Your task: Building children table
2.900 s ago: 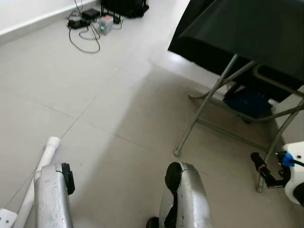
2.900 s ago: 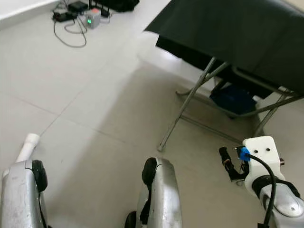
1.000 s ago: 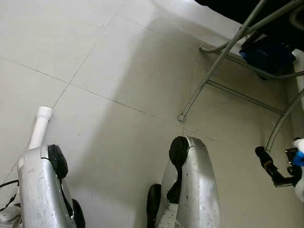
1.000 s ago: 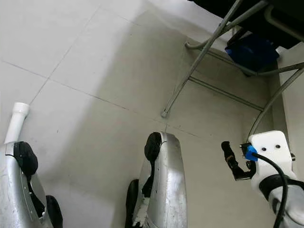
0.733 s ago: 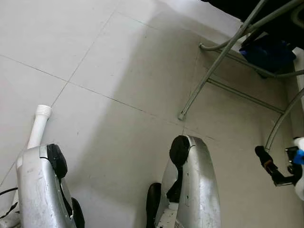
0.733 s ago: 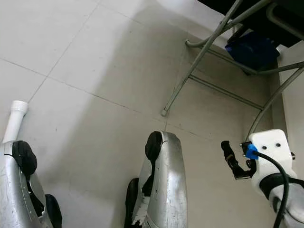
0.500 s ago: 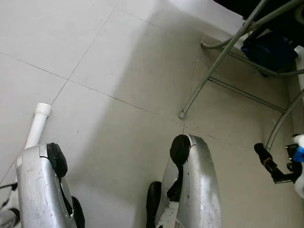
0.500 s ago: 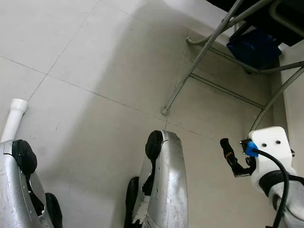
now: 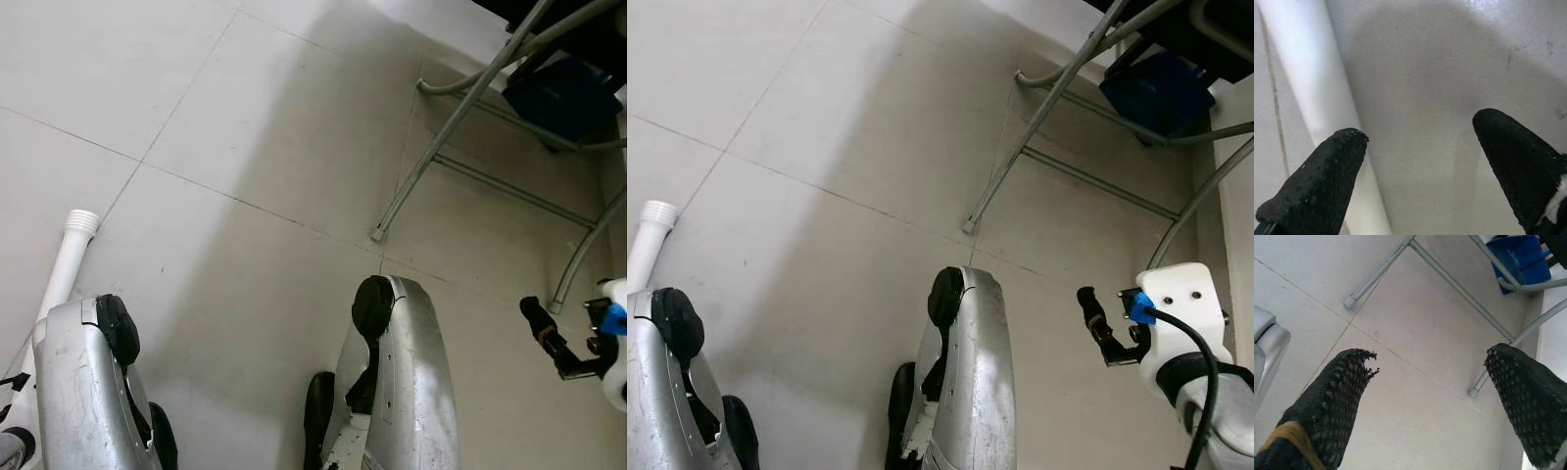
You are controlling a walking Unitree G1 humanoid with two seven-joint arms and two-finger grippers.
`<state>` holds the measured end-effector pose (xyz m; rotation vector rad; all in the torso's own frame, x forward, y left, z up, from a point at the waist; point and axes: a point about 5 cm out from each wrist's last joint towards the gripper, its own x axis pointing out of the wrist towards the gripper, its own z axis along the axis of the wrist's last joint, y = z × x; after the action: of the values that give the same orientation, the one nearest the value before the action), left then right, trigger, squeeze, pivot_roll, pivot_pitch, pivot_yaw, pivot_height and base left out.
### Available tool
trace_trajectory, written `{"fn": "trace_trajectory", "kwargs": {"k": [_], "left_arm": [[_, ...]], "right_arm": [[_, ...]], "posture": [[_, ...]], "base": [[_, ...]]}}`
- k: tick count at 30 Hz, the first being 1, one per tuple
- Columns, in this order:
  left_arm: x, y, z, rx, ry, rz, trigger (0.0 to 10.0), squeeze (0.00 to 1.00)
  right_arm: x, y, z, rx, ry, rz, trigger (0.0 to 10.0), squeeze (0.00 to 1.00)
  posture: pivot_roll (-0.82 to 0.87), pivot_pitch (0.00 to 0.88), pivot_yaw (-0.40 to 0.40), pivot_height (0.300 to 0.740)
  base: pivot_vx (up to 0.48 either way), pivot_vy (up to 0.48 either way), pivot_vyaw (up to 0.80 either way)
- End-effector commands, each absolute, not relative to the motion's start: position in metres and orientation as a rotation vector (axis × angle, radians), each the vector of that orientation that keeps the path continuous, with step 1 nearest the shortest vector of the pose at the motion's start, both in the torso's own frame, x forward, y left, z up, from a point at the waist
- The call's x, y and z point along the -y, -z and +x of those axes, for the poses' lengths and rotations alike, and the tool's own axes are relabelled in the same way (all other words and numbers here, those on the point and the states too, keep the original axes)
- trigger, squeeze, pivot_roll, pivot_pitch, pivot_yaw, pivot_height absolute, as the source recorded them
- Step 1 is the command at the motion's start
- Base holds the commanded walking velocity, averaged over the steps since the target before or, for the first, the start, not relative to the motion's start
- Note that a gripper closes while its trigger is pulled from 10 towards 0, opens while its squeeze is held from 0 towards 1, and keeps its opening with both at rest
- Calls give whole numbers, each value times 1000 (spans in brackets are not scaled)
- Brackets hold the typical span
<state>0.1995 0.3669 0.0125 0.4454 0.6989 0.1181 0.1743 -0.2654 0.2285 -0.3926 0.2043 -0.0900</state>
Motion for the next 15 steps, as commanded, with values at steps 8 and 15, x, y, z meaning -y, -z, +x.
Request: {"fn": "trace_trajectory", "kwargs": {"k": [8, 15], "left_arm": [[-387, -7, 169, -805, -181, 449, 10000, 0], [-391, -1, 156, -856, -206, 451, 10000, 0]], "right_arm": [[267, -221, 171, -239, 111, -376, 10000, 0], [264, -220, 172, -238, 101, -371, 10000, 0]], "posture": [[-246, 463, -242, 300], [-260, 457, -244, 300]], "base": [[0, 0, 0], [0, 0, 0]]}}
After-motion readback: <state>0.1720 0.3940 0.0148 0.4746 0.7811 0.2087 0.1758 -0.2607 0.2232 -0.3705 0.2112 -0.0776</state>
